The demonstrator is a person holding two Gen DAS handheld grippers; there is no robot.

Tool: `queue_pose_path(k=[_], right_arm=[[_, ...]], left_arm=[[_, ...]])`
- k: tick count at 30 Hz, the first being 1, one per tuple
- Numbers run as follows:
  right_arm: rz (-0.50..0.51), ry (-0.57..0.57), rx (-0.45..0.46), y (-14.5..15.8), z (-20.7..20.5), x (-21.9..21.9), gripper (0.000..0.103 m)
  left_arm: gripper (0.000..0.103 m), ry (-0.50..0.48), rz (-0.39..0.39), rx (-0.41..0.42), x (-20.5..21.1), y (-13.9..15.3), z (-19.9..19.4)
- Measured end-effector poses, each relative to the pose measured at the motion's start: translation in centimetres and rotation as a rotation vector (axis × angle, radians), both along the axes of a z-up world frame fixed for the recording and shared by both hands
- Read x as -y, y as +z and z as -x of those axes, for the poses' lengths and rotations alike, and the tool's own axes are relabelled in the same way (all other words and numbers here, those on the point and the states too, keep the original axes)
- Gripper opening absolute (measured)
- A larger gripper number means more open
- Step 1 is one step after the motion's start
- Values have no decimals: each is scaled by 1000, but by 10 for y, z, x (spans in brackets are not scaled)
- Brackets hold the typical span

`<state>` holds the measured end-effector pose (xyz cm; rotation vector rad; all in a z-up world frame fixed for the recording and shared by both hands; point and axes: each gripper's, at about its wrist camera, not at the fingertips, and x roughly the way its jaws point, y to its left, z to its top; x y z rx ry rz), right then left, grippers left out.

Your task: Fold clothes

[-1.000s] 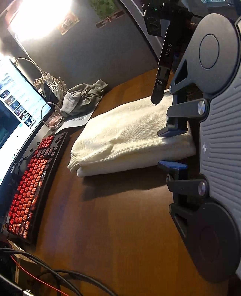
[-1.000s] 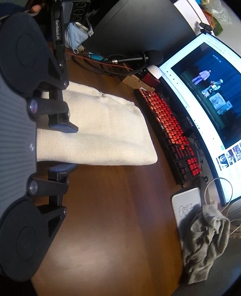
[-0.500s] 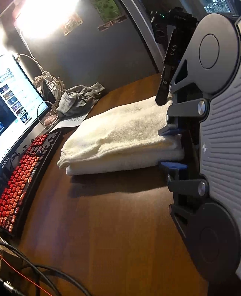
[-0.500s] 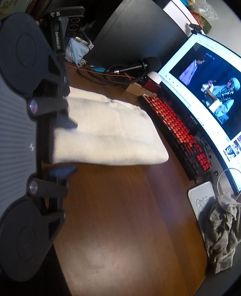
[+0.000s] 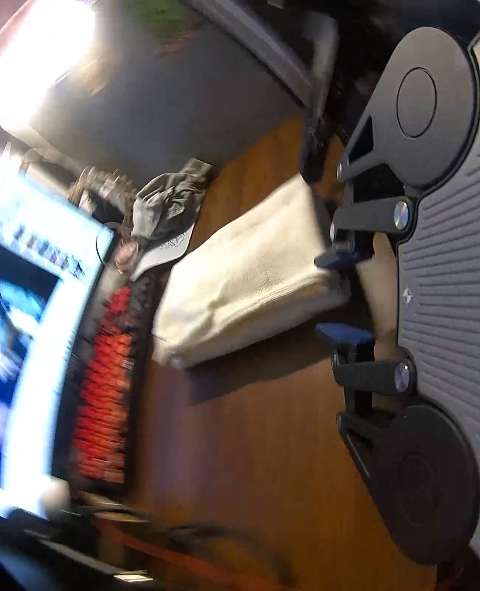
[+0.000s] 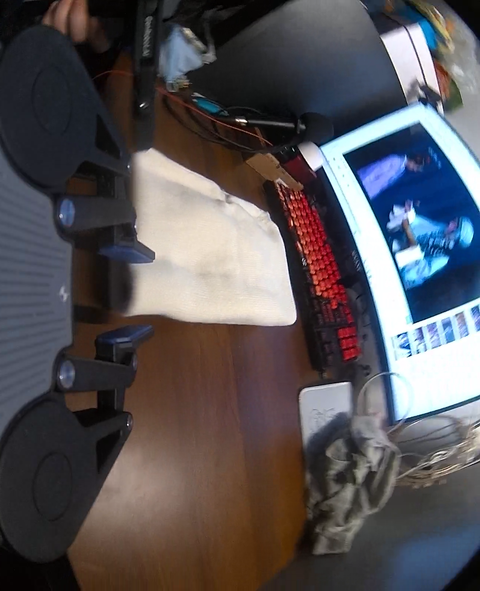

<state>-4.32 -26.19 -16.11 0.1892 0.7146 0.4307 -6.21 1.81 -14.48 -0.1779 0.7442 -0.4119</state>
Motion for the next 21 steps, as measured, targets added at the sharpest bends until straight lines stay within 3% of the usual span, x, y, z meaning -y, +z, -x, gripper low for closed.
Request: queue_pose_path(k=[2,5,7,11,15,21], right_arm=[[40,7,41,-3,11,-1,36],[93,-6,83,-9,22,-5,35],[104,-15,103,-14,25,-6,35],[100,-30,121,-21,26,-6,35],[113,-57,159,-28,23,-7,30],[152,-50,234,-32,20,-15,18]], left_arm=[[43,-14,-128,81,14,-3,13],[42,-16,-273,120,34,-17,20],[42,12,-286,119,40,-25,19],[42,-8,-231,110,45,-29,16],[42,64,-305,179,58,-30,17],[25,73,-301,191,61,-31,16]])
